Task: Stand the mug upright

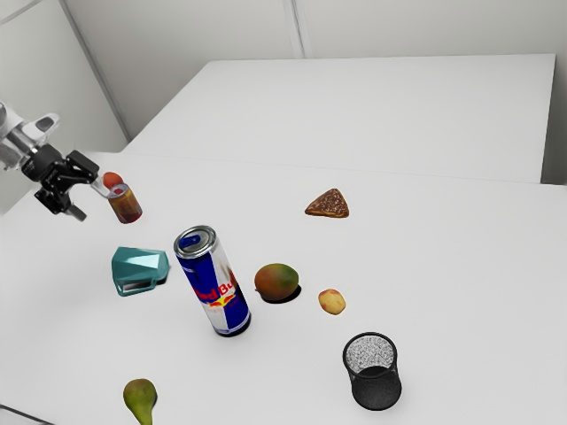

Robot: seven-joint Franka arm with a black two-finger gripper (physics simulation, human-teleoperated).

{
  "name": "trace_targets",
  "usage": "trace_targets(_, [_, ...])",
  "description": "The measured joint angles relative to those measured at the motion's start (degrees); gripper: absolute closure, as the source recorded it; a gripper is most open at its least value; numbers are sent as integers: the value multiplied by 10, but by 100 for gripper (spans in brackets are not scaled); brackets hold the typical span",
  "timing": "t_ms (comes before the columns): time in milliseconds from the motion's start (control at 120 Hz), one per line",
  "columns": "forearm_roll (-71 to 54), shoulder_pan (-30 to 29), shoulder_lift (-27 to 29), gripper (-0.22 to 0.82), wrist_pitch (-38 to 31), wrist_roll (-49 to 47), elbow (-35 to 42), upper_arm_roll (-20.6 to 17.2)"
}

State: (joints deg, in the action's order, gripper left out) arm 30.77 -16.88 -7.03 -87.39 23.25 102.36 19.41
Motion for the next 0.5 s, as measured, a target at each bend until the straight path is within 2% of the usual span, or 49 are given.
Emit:
trace_targets(100, [11, -11, -6, 0, -35, 25, 19, 0])
trace_targets(200, [29, -20, -41, 0, -64, 49, 25, 0])
trace_targets(500, [124, -52, -84, 0, -113, 128, 92, 0])
